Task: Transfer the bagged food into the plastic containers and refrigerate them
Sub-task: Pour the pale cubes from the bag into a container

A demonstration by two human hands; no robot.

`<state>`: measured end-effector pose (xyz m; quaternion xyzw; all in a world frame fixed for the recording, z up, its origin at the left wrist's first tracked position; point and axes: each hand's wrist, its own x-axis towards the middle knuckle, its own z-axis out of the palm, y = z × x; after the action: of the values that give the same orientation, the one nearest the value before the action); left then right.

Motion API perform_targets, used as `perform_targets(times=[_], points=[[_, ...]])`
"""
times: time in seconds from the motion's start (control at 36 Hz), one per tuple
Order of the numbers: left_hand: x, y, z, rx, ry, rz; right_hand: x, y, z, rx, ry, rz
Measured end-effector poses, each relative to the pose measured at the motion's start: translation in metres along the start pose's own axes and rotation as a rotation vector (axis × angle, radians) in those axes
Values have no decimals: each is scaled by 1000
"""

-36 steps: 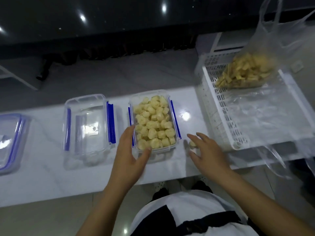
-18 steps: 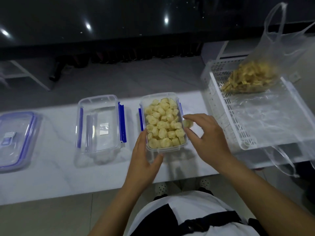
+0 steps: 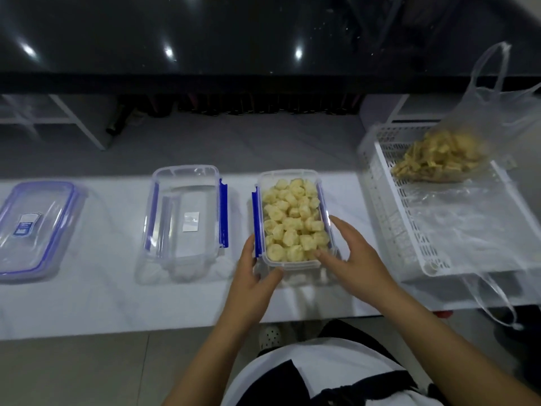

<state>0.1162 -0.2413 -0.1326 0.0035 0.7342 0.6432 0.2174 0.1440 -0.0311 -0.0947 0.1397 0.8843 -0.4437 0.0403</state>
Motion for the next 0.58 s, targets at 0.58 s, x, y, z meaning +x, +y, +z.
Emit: perform_targets(times=[0.58], points=[[1, 58, 5, 713, 11, -50, 30, 5, -36, -197, -225, -87]])
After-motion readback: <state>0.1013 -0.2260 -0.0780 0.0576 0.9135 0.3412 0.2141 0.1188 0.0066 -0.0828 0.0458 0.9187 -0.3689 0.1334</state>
